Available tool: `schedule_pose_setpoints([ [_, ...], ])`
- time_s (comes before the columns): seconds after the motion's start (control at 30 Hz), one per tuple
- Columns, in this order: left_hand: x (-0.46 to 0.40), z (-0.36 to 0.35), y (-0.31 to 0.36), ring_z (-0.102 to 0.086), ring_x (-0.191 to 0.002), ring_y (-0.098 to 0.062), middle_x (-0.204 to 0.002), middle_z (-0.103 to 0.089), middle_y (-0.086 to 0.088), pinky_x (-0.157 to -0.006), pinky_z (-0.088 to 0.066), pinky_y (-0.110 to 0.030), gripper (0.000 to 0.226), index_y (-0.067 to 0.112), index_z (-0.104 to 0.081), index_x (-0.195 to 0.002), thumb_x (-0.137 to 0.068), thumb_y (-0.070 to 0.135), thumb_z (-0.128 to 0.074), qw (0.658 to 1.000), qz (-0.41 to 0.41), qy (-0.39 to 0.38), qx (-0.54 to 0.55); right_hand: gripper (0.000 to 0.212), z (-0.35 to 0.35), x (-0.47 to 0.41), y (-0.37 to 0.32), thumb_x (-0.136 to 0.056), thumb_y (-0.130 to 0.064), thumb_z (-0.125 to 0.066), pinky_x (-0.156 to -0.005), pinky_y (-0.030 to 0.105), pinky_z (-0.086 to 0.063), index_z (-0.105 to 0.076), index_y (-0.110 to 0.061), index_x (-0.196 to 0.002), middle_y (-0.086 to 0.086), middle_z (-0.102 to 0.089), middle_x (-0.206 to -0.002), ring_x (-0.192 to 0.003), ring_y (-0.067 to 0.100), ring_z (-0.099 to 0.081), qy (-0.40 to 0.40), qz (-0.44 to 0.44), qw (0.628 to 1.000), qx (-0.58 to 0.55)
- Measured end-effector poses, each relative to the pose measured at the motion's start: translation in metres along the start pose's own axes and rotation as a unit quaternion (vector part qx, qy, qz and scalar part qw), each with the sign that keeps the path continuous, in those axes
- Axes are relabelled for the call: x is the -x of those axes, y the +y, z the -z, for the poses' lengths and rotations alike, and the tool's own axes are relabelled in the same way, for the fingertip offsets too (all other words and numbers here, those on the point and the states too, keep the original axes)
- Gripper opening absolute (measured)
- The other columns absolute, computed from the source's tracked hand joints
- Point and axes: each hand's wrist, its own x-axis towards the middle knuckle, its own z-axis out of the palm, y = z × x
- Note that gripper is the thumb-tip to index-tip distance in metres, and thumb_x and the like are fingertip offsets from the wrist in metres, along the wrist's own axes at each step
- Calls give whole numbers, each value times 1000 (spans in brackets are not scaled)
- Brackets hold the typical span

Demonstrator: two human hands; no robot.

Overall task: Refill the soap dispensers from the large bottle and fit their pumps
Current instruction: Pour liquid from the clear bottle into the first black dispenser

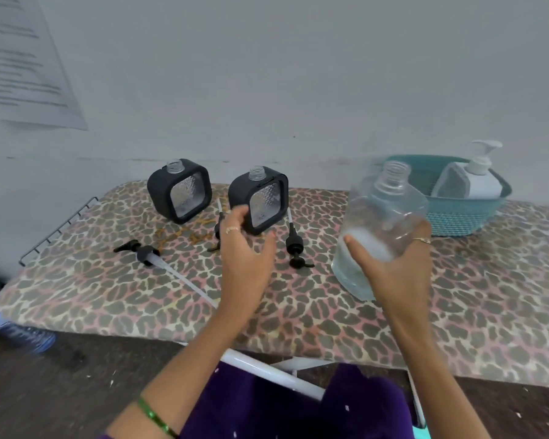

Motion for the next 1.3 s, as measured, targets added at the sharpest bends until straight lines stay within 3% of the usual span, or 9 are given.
schedule_pose_setpoints([
  [0.17,-71,2,6,-33,-139,-19,-154,-28,-8,-106,-23,-18,80,9,-25,-149,-88,29,-72,995,12,6,-96,67,-1,-1,3,-71,-25,-84,-78,-1,-40,-39,-26,-121,-22,-53,-105,-94,-15,-54,-27,10,1000,-12],
  [0.27,-99,-4,-1,-28,-144,-25,-157,-25,-12,-114,-26,-33,93,6,-19,-153,-83,34,-76,990,45,-42,-129,70,2,-2,6,-72,-28,-83,-79,0,-41,-32,-29,-121,-11,-54,-110,-97,-3,-56,-51,4,999,4],
  [0.33,-105,-10,-4,-38,-138,-23,-152,-34,-10,-110,-35,-33,89,5,-25,-151,-84,32,-76,988,60,-54,-130,74,4,-2,8,-72,-29,-83,-82,2,-42,-30,-32,-124,-8,-54,-116,-103,0,-55,-64,-5,998,0],
  [0.47,-101,-18,-6,-52,-98,-12,-112,-54,2,-81,-40,-21,60,4,-48,-133,-83,23,-76,993,50,-27,-106,76,7,-2,10,-71,-29,-84,-90,8,-44,-33,-30,-128,-11,-52,-122,-110,-3,-53,-75,-10,997,-6],
  [0.87,-88,23,18,-60,-109,-15,-122,-62,1,-96,-51,-34,71,14,-53,-132,-74,42,-83,999,23,39,-22,75,9,-8,13,-71,-22,-84,-83,4,-43,-34,-37,-125,-27,-51,-112,-100,-17,-52,-62,-32,997,-22],
  [0.97,-67,40,31,-59,-106,-12,-117,-62,5,-92,-50,-30,65,18,-55,-127,-73,40,-83,1000,6,-9,-5,73,10,-11,12,-70,-26,-84,-89,21,-47,-38,-37,-126,-22,-54,-115,-105,-5,-56,-61,-49,997,-26],
  [1.1,-38,47,31,-59,-89,5,-101,-61,18,-77,-46,-12,55,27,-57,-118,-71,35,-85,997,14,-76,21,76,10,-11,8,-68,-28,-86,-92,27,-48,-41,-31,-129,-19,-56,-115,-104,-3,-57,-47,-42,998,-7],
  [1.2,-21,44,21,-62,-89,6,-101,-65,18,-74,-50,-12,52,27,-60,-112,-68,33,-87,994,13,-106,35,82,15,-10,4,-66,-34,-87,-98,38,-48,-41,-25,-133,-8,-57,-121,-110,10,-57,-39,-14,999,35],
  [1.3,-1,43,11,-64,-87,6,-100,-67,18,-74,-53,-11,50,29,-61,-110,-67,34,-86,989,-3,-145,41,79,24,-4,-2,-66,-33,-87,-99,28,-46,-42,-23,-131,-9,-58,-120,-110,5,-56,-35,20,996,74],
])
